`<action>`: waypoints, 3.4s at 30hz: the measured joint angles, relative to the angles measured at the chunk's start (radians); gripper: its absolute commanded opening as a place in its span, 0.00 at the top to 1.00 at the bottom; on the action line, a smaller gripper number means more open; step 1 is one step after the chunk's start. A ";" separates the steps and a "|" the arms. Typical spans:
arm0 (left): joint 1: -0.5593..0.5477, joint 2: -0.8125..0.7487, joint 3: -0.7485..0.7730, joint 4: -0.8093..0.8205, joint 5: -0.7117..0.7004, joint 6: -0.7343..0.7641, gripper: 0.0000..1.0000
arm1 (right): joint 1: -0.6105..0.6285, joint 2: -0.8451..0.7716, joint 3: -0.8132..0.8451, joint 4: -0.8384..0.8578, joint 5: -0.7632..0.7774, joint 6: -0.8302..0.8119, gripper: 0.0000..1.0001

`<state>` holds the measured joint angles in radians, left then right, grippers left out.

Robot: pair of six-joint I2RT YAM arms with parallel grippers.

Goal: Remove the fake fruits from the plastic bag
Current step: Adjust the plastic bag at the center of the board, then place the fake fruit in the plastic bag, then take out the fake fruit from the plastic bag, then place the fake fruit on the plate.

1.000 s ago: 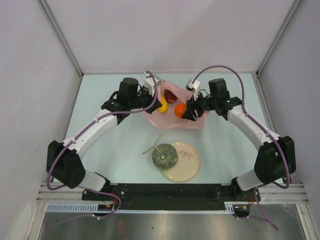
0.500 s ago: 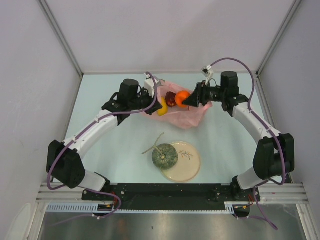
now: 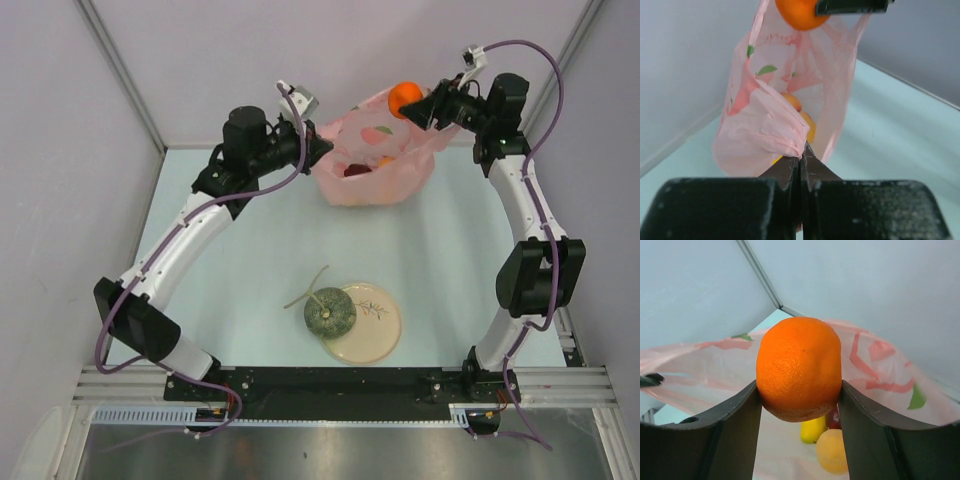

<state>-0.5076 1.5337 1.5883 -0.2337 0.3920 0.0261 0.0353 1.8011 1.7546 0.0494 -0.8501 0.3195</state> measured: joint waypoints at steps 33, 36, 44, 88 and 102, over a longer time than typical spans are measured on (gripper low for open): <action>-0.166 0.038 -0.386 0.024 -0.002 -0.037 0.99 | 0.095 -0.241 -0.806 -0.330 0.423 -0.546 0.20; -0.175 0.039 -0.387 0.025 -0.008 -0.037 0.99 | 0.085 -0.287 -0.790 -0.337 0.399 -0.531 0.21; -0.187 0.055 -0.364 0.027 -0.028 -0.038 0.91 | 0.251 -0.468 -0.700 -0.388 0.341 -0.573 0.51; -0.191 0.065 -0.302 0.007 -0.075 -0.086 1.00 | 0.293 -0.507 -0.633 -0.565 0.389 -0.837 0.64; -0.191 0.019 -0.328 0.006 -0.087 -0.066 1.00 | 0.549 -0.546 -0.776 -0.726 0.261 -0.903 0.65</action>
<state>-0.6983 1.5528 1.2598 -0.2279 0.3046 -0.0399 0.5838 1.2549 0.9791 -0.6765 -0.5896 -0.5835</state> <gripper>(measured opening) 0.010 0.538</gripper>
